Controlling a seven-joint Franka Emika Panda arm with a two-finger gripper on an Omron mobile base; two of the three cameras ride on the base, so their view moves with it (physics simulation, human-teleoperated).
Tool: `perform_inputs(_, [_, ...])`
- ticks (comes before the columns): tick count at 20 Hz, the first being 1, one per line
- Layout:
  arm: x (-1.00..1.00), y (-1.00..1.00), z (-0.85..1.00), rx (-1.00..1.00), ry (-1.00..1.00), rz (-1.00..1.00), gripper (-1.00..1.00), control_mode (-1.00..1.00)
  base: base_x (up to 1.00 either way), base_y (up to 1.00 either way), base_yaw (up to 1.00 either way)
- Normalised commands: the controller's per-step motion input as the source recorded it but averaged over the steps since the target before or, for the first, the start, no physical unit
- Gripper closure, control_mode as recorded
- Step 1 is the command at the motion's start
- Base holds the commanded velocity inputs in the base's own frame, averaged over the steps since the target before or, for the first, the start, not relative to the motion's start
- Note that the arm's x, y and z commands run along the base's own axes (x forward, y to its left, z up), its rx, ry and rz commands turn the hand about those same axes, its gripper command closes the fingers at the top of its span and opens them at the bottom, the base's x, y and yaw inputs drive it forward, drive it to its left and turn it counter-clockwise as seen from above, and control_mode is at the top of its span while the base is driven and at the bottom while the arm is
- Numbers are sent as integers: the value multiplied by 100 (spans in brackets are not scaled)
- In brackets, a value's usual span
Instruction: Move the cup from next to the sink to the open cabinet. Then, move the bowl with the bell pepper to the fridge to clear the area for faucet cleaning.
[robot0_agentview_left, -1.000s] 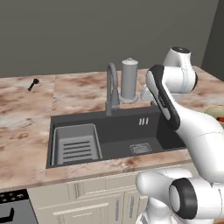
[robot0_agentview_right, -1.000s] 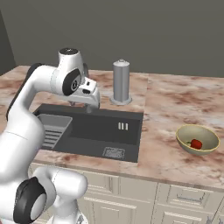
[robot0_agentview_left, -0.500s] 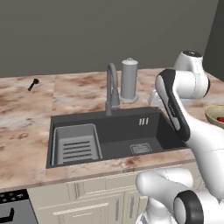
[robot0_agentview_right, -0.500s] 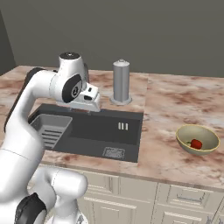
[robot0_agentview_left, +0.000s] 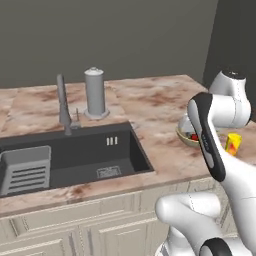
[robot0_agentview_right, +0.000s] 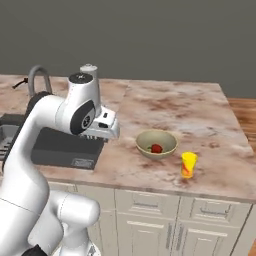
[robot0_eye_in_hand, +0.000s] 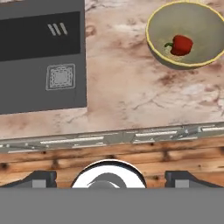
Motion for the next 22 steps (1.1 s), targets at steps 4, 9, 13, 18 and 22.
perform_inputs(4, [0,0,0,0,0,0,-100,100,5,-100,-21])
perform_inputs(9, [0,0,0,0,0,0,-100,100,18,-100,-23])
perform_inputs(13, [0,0,0,0,0,0,-100,100,33,-76,-10])
perform_inputs(18, [0,0,0,0,0,0,-100,100,21,-16,0])
perform_inputs(22, [36,32,-31,-2,0,2,-100,-100,9,1,0])
